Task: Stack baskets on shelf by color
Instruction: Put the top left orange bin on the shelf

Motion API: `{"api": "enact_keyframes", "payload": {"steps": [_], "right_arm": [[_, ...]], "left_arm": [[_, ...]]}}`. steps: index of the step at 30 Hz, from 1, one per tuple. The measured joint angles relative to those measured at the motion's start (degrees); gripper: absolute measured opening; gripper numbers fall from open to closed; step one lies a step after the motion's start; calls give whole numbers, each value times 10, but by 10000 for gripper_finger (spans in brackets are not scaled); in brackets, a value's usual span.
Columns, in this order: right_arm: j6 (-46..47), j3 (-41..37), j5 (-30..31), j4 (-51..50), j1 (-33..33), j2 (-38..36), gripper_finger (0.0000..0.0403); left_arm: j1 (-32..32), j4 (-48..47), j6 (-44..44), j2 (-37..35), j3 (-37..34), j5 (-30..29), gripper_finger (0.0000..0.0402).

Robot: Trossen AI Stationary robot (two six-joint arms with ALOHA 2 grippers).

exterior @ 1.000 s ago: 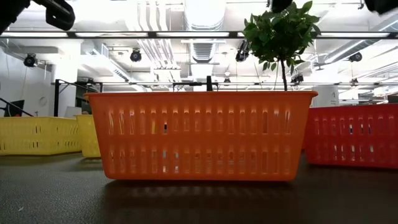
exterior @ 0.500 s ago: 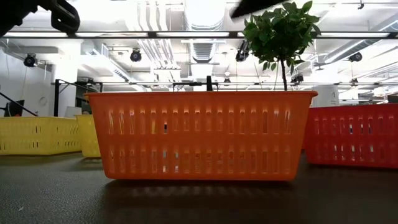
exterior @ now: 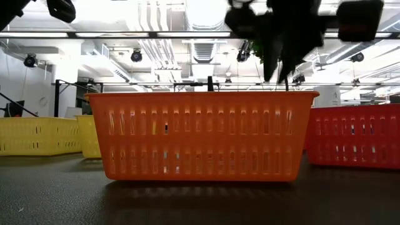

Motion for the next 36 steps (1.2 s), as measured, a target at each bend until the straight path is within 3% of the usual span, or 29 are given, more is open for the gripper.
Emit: {"api": "enact_keyframes", "payload": {"steps": [5,9,22,36], "right_arm": [[-50,2,35,-22,-5,31,138],[-77,2,62,-24,-14,43,156],[-107,2,26,-38,-49,45,123],[-110,-5,-18,-40,-68,45,122]], "left_arm": [[0,13,21,-9,0,-4,2],[0,18,27,-12,0,-4,2],[0,24,26,-12,-1,-4,2],[0,40,26,-12,0,-5,2]]}}
